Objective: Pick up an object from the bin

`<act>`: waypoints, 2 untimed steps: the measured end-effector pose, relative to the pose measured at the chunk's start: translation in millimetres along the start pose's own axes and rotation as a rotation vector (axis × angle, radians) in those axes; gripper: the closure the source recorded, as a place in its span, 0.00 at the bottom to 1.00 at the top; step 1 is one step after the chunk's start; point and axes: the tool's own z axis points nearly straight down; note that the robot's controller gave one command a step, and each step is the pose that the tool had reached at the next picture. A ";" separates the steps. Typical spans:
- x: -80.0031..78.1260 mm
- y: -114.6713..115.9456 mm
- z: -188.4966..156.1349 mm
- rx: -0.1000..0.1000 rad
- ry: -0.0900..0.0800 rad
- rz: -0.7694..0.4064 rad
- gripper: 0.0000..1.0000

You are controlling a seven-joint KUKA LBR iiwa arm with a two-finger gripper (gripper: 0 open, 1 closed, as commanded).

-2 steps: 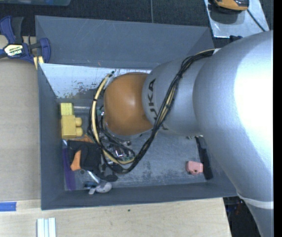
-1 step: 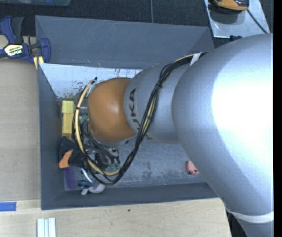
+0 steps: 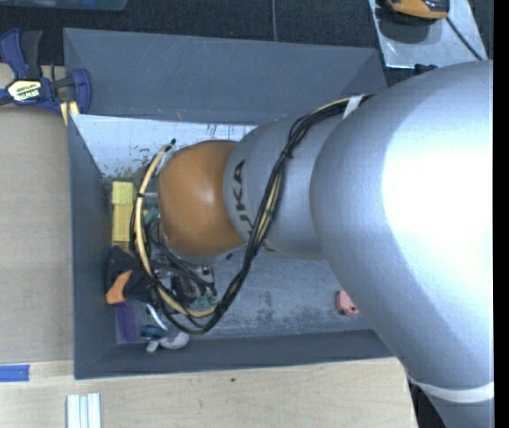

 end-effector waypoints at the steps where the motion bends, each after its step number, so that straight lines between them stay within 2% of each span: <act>1: 1.0 -0.3 -24.5 0.000 0.002 0.001 1.00; 2: -0.7 0.8 -57.9 -0.003 -0.004 0.000 1.00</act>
Offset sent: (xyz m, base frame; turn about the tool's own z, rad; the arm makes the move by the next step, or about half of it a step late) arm -0.0012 -0.0008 0.0268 0.0012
